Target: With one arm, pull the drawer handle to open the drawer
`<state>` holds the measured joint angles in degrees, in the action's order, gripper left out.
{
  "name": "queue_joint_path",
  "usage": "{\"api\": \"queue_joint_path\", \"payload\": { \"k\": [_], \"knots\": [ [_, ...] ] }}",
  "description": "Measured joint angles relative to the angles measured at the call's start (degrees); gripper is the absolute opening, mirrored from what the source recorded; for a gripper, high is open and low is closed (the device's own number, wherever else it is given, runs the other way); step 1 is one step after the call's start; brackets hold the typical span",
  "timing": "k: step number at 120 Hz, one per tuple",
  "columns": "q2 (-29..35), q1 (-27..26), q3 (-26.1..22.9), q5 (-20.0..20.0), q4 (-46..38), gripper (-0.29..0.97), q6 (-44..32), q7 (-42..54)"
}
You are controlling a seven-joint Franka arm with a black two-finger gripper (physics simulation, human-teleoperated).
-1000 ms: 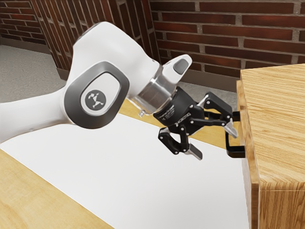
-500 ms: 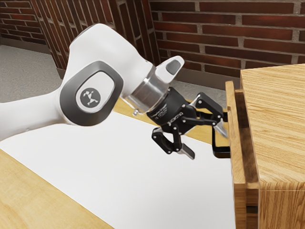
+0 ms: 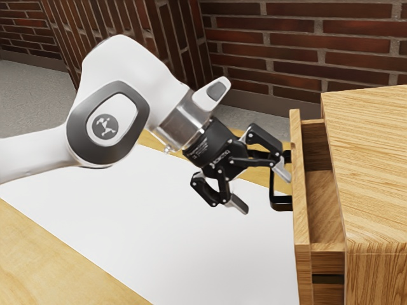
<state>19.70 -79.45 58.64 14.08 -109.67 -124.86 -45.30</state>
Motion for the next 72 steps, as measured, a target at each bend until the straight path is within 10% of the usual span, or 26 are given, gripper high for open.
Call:
{"api": "queue_joint_path", "payload": {
  "k": [72],
  "knots": [
    [7.32,4.12,-2.82,-2.51,-5.12,0.68,-0.10,-0.24]
  ]
}}
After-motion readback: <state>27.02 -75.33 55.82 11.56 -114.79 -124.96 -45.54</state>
